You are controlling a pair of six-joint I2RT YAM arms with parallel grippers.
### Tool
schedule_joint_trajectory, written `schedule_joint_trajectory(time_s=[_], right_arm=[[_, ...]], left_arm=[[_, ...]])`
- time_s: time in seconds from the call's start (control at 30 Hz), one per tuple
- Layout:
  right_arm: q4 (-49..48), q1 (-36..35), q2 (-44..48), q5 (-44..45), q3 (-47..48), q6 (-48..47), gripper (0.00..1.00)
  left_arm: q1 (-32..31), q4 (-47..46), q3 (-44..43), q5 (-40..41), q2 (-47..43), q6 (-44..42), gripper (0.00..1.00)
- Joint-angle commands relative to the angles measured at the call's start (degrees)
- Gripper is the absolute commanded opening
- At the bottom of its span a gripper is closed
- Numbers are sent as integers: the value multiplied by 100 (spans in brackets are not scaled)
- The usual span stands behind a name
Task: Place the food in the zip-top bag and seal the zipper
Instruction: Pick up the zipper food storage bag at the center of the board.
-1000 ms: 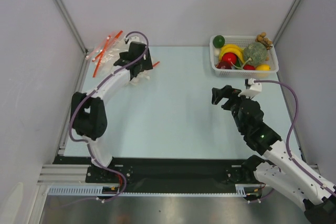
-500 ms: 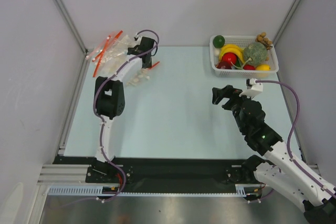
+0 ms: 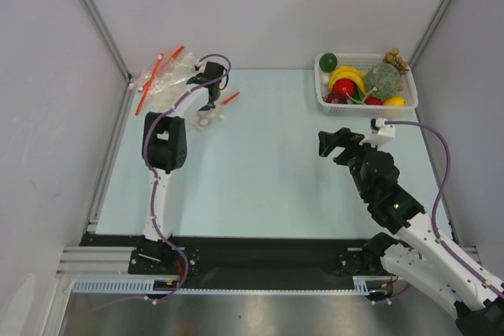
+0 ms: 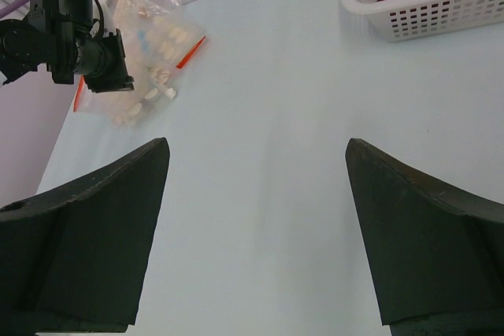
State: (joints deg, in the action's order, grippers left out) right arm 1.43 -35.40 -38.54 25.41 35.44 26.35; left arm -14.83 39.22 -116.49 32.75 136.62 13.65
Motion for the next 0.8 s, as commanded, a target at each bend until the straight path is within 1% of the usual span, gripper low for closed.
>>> schedule_joint_trajectory(time_s=[0.0,0.07,0.1,0.13,0.2,0.23,0.3,0.33,0.37,0.43,0.47,0.5,0.53,0.57,0.6,0.7,0.77], right_arm=[[-170,24,84,17,7,37,98],[-178,33,40,-1,7,46,98],[-178,33,40,-18,15,46,98],[-178,33,31,-27,15,37,98],[-187,33,-4,-53,15,37,98],[-196,33,-21,-62,24,37,98],[-187,42,-30,-62,33,20,98],[-187,42,-22,-71,33,19,98],[-187,42,-13,-71,24,2,98],[-187,42,-30,-54,24,-7,98],[-178,42,-22,-36,33,-16,98],[-178,50,-22,-45,42,-24,98],[-178,42,-30,-36,42,-33,98],[-178,50,-22,-27,42,-33,98],[-161,50,-30,-18,42,-33,98],[-169,50,-4,-10,24,-42,98],[-178,51,-21,-10,24,-25,98]], left_arm=[[77,42,-76,108,-301,120,1],[77,-80,203,135,-512,287,0],[85,-142,327,135,-800,383,0],[77,-204,598,126,-951,436,0],[77,-389,854,91,-1294,594,0],[77,-441,1065,-5,-1626,638,1],[85,-573,1259,-215,-1988,700,0],[77,-617,1408,-417,-2312,709,0],[77,-626,1435,-776,-2445,718,0],[77,-487,1436,-1225,-2648,832,0],[51,-451,1462,-1741,-2832,867,0],[24,-433,1506,-1963,-2938,963,0],[-54,-459,1654,-2157,-3165,1016,0],[-125,-520,1777,-2516,-3315,1078,0],[-204,-573,1909,-2667,-3456,1183,0],[-747,-871,2576,-3229,-4045,1429,0],[-1003,-1012,2849,-3555,-4396,1544,0]])
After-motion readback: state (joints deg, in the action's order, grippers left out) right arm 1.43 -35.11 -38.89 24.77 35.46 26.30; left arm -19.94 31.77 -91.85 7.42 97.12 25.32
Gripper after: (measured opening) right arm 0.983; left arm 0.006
